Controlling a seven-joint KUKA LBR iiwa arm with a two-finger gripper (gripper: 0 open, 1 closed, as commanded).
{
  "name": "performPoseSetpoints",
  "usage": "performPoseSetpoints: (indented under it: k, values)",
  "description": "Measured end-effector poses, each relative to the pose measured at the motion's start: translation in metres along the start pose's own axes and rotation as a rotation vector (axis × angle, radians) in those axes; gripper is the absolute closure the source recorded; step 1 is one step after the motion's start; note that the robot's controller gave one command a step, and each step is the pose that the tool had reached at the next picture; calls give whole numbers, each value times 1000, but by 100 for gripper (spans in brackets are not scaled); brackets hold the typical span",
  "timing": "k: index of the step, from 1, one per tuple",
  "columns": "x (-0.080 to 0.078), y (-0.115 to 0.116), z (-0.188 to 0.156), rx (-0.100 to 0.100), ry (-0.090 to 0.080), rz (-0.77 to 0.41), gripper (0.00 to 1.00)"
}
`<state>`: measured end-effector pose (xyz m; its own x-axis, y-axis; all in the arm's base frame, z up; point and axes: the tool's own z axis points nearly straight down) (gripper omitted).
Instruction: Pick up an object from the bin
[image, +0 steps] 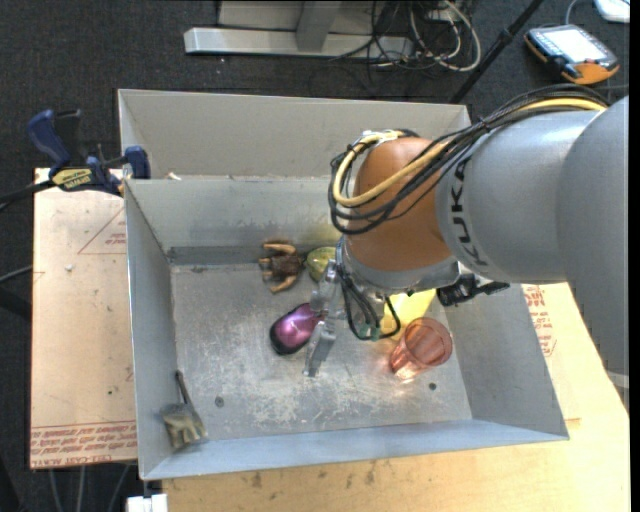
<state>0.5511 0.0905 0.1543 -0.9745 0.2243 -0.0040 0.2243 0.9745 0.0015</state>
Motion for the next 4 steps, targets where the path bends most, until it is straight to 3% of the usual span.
performPoseSetpoints:
  k: [1,2,3,4]
  values:
    - [-30,-25,79,-2,-7,-185,100]
    - [-30,-25,79,-2,-7,-185,100]
    - [-31,-24,38,1,8,-153,100]
    - [-28,-33,19,0,3,-129,0]
